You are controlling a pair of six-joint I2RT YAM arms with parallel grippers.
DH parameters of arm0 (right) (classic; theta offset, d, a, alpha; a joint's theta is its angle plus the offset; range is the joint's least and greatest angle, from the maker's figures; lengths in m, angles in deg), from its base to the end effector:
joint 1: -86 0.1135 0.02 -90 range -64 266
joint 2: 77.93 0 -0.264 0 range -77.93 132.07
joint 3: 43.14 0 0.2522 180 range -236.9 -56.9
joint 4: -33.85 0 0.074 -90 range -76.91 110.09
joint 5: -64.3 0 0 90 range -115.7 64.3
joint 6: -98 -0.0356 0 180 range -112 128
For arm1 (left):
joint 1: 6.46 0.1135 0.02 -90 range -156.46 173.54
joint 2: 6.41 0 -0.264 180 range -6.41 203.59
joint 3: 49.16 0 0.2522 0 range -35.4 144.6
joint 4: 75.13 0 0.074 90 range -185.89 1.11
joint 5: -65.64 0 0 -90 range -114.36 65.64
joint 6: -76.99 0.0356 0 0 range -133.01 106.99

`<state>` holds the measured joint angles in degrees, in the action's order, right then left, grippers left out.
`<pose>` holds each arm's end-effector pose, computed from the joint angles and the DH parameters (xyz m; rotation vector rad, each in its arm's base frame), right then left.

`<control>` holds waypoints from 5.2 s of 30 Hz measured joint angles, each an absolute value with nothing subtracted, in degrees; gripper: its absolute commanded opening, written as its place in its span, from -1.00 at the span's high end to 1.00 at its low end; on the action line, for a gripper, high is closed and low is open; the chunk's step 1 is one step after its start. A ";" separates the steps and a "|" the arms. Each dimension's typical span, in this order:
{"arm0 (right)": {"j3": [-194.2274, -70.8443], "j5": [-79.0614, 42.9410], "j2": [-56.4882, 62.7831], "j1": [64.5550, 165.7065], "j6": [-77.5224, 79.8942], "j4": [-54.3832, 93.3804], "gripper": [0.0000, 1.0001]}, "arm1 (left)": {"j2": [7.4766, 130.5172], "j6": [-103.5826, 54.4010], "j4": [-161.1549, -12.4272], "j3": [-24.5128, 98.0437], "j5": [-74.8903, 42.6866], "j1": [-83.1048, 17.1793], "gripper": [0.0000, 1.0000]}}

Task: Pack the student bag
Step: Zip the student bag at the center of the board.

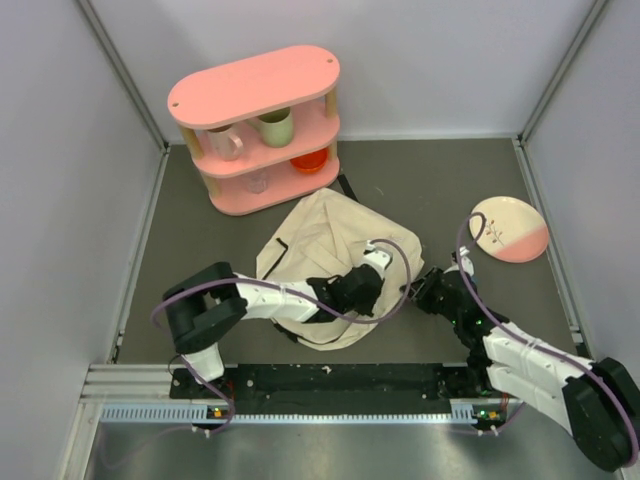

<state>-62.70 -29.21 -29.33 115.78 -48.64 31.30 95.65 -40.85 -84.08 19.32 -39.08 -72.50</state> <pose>0.1393 0.0772 0.1317 0.5562 2.1645 0.8053 0.1566 -0.3300 0.1589 0.6408 2.2570 -0.5459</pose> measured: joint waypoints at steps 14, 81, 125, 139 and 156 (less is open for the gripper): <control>-68.43 -25.43 -20.07 111.61 -47.35 31.19 0.64 | 79.54 -43.03 -82.44 5.61 -23.26 -72.46 1.00; -80.63 -7.07 -9.79 103.50 -38.87 20.08 0.19 | 49.51 -48.28 -98.85 -8.51 -29.86 -75.04 1.00; -68.34 -48.95 -34.80 159.52 -76.75 20.41 -0.67 | 51.46 -47.01 -99.57 -3.88 -34.49 -75.67 1.00; -70.22 -50.08 -32.72 149.68 -74.67 29.35 1.00 | 49.45 -47.03 -98.85 -3.90 -34.49 -75.72 1.00; -66.68 -41.86 -59.26 131.19 -65.17 4.26 1.00 | 42.54 -70.27 -113.12 -9.75 -54.34 -75.67 1.00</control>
<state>-66.68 -41.86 -59.26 131.19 -65.17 4.26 42.54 -70.27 -113.12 -9.75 -54.34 -75.67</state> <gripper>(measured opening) 0.026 0.007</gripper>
